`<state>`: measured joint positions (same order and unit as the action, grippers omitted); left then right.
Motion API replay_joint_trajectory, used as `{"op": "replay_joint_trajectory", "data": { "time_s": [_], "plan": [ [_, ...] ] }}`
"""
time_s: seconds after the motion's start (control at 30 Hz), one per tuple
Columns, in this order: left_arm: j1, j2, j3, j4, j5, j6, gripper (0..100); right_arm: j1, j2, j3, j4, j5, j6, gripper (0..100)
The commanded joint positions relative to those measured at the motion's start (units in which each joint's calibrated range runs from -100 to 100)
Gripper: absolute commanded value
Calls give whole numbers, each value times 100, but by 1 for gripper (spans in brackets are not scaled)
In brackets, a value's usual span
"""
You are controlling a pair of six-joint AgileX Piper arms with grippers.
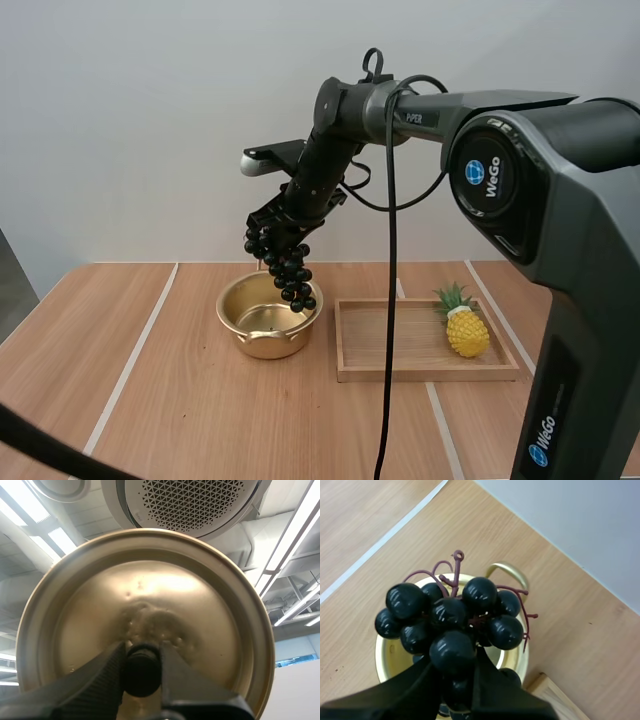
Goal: Open the pot, put the grape inside, and close it
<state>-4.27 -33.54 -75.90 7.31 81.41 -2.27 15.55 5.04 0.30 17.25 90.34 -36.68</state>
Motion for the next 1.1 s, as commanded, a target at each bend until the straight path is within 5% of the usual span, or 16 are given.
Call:
{"op": "replay_joint_trajectory", "data": {
  "time_s": [0.0, 0.17, 0.5, 1.07],
  "plan": [
    [6, 34, 4, 60, 46, 58, 0, 133, 128, -65, 4, -151, -63, 0],
    [6, 34, 4, 60, 249, 78, 0, 333, 399, -65, -97, -251, -16, 0],
    [6, 34, 4, 60, 266, 89, 0, 362, 838, -65, -1482, -322, 631, 0],
    [6, 34, 4, 60, 387, 89, 0, 362, 1430, 624, -1244, -231, 610, 0]
  ]
}}
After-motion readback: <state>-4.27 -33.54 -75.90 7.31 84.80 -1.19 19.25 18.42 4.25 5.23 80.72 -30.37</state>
